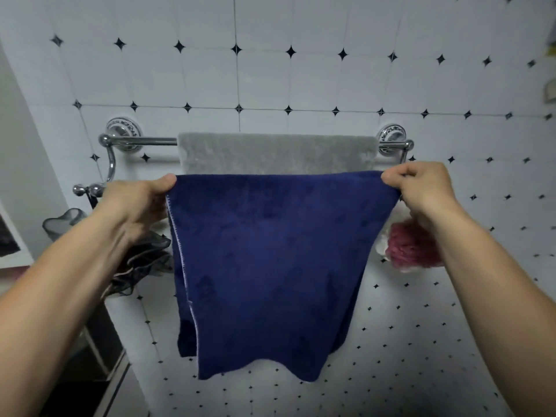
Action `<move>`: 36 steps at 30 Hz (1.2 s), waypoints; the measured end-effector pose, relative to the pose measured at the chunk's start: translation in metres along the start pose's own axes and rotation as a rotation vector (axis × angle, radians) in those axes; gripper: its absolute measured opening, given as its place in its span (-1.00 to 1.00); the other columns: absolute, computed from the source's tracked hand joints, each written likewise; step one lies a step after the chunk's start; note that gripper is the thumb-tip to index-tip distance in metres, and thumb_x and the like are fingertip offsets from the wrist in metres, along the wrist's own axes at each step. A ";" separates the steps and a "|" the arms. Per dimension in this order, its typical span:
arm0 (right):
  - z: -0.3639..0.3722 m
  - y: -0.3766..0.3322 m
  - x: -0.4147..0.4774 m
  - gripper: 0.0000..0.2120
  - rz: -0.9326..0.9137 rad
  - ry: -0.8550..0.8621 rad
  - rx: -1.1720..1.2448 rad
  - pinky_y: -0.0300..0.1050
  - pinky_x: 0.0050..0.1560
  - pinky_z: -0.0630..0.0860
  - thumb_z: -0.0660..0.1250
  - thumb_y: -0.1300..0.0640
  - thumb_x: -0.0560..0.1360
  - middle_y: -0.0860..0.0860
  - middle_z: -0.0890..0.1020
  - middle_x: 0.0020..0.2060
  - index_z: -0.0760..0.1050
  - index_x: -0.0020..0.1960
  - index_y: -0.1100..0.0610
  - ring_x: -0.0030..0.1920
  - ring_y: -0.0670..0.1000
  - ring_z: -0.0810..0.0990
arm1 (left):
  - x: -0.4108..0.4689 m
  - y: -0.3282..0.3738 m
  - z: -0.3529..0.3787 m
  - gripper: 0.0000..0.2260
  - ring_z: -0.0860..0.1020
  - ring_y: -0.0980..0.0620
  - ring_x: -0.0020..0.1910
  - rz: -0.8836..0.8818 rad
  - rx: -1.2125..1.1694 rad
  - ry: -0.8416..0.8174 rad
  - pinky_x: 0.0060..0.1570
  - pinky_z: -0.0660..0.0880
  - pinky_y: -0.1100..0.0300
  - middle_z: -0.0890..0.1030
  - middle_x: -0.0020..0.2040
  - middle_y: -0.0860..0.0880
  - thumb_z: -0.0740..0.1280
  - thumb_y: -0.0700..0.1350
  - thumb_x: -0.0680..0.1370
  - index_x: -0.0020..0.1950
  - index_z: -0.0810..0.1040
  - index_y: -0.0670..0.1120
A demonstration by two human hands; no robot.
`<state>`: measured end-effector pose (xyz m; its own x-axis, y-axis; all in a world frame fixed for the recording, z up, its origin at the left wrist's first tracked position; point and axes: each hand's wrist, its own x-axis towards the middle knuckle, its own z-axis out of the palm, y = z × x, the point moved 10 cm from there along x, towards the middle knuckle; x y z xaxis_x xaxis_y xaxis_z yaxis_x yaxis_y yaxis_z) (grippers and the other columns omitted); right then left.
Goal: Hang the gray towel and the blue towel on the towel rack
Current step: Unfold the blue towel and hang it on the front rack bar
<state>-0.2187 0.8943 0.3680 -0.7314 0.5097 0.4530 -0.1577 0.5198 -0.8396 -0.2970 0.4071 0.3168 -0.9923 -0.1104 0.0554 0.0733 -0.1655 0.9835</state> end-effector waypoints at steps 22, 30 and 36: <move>0.006 0.038 -0.014 -0.76 0.256 -0.074 0.293 -0.32 -0.58 0.44 0.55 0.13 0.37 -0.11 0.56 -0.63 0.51 -0.35 0.11 -0.64 -0.14 0.48 | -0.027 -0.038 0.013 -0.85 0.64 -0.06 -0.31 0.030 0.203 0.057 -0.22 0.65 -0.01 0.71 -0.22 -0.20 0.47 -0.18 0.47 -0.27 0.62 -0.20; 0.006 0.044 -0.014 -0.69 0.216 -0.049 0.304 -0.17 -0.34 0.43 0.53 -0.02 0.39 -0.09 0.56 -0.56 0.48 -0.36 0.11 -0.52 -0.07 0.47 | -0.016 0.036 0.010 -0.74 0.54 0.03 -0.39 0.366 0.510 0.225 -0.28 0.47 0.11 0.61 -0.37 -0.03 0.45 0.04 0.46 -0.34 0.55 -0.07; 0.010 0.042 -0.019 -0.80 0.192 -0.083 0.323 -0.32 -0.42 0.53 0.49 0.01 0.44 -0.10 0.69 -0.43 0.61 -0.24 0.13 -0.46 -0.18 0.63 | -0.001 0.056 0.023 -0.59 0.55 -0.14 -0.30 0.391 0.609 0.249 -0.05 0.58 -0.11 0.61 -0.27 -0.18 0.37 0.10 0.48 -0.17 0.58 -0.29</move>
<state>-0.2183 0.8997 0.3210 -0.8169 0.5130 0.2636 -0.2041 0.1704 -0.9640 -0.2945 0.4207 0.3757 -0.8484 -0.2789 0.4498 0.2756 0.4928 0.8253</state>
